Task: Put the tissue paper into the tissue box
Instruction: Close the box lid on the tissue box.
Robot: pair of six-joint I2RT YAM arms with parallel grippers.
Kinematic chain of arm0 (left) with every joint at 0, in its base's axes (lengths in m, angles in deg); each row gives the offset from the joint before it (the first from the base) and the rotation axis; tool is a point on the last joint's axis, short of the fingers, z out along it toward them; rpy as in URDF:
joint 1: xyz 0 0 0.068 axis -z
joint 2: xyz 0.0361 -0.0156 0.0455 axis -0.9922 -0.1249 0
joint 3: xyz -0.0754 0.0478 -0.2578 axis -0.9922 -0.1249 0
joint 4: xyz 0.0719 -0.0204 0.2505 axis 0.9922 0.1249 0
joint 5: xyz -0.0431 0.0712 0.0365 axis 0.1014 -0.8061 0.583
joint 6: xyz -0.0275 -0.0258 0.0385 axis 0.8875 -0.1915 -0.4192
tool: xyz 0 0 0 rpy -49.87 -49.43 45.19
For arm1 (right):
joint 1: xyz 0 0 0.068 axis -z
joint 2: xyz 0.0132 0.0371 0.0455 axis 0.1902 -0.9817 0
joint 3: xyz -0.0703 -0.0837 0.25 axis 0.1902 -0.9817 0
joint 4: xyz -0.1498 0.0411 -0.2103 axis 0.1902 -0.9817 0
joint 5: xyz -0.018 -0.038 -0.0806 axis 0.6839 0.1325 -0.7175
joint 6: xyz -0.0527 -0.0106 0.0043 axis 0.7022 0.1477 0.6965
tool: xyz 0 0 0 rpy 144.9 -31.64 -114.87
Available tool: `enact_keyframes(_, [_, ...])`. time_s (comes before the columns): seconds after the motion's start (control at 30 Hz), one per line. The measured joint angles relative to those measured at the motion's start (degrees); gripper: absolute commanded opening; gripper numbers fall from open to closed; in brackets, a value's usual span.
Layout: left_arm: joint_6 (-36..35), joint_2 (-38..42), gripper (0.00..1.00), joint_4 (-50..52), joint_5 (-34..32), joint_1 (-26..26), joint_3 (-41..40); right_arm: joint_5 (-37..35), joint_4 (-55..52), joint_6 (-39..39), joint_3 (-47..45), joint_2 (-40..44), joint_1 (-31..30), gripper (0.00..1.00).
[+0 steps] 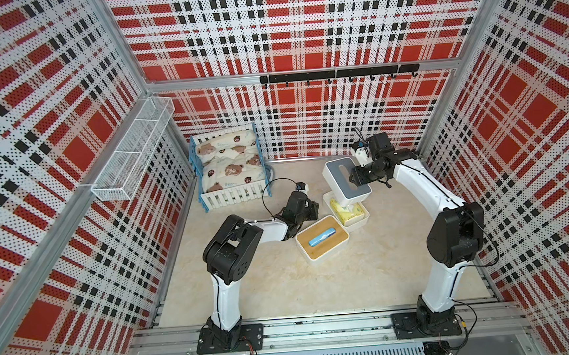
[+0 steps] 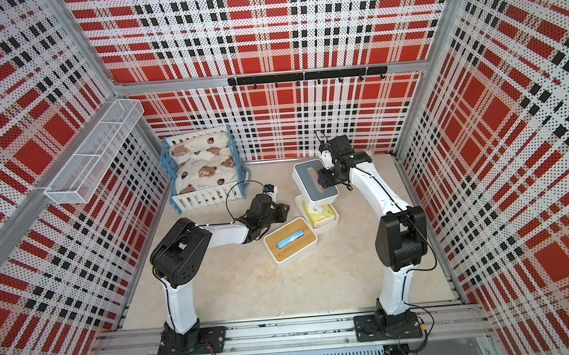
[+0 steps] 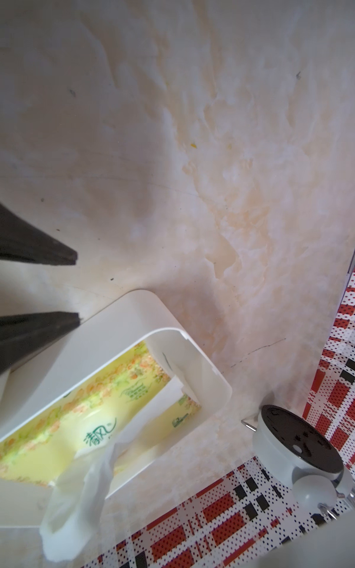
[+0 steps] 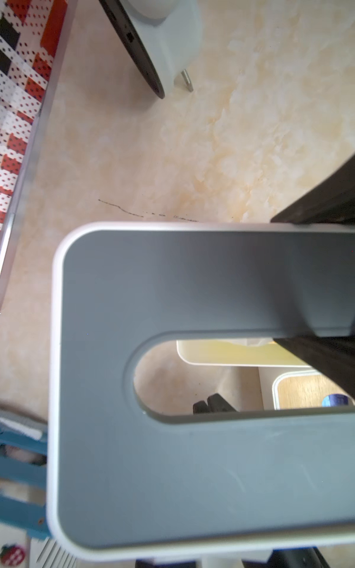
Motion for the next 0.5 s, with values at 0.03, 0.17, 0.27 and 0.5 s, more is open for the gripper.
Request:
enact_keyframes(0.03, [0.0, 0.0, 0.32, 0.0, 0.0, -0.1, -0.2, -0.1, -0.2, 0.4, 0.0, -0.4, 0.0, 0.16])
enact_keyframes(0.17, [0.0, 0.0, 0.32, -0.1, 0.0, -0.5, -0.6, -2.4, -0.8, 1.7, 0.0, -1.6, -0.8, 0.16])
enact_keyframes(0.27, [0.0, 0.0, 0.32, -0.6, 0.0, -0.5, -0.6, -4.8, -1.4, 2.7, 0.0, -2.2, -2.9, 0.16])
enact_keyframes(0.5, [0.0, 0.0, 0.33, -1.0, 0.1, -0.6, -0.8, -8.0, -1.9, 4.0, 0.0, -4.0, -5.8, 0.16])
